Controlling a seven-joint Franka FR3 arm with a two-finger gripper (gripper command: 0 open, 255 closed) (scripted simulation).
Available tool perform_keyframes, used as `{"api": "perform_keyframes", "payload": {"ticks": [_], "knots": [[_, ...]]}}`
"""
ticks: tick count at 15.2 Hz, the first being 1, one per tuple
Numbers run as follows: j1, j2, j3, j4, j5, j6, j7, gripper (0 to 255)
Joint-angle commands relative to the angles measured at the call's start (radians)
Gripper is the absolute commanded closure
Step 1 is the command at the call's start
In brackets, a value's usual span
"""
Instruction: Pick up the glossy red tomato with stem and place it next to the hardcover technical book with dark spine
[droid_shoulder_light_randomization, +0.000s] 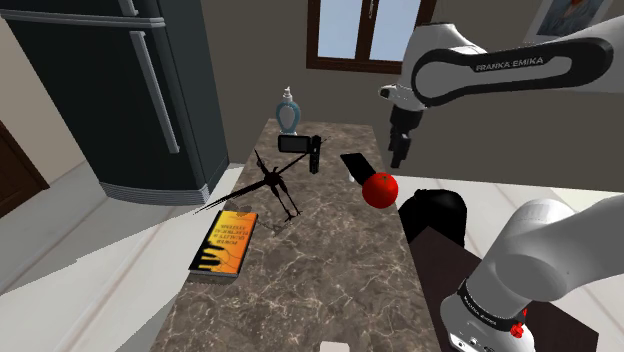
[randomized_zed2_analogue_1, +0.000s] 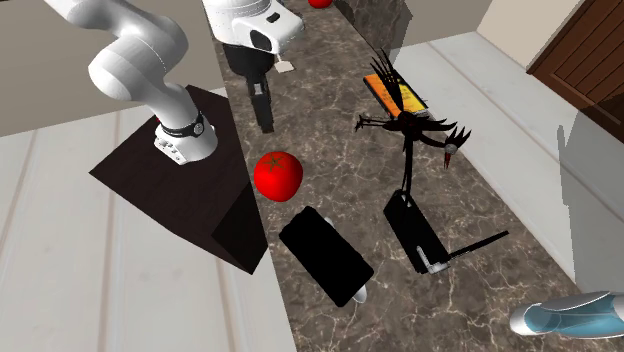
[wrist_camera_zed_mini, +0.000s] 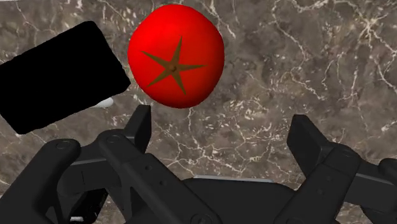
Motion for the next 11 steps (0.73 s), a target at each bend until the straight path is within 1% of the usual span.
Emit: {"api": "perform_keyframes", "payload": {"ticks": [1, 3, 4, 11], "knots": [[0.013, 0.055, -0.033, -0.012, -0.044, 0.062, -0.113, 0], [0.027, 0.119, -0.062, -0.012, -0.082, 0.124, -0.213, 0], [0.029, 0.135, -0.068, -0.012, -0.09, 0.139, -0.235, 0], [0.025, 0.179, -0.083, -0.074, -0.1, 0.246, -0.234, 0]]}}
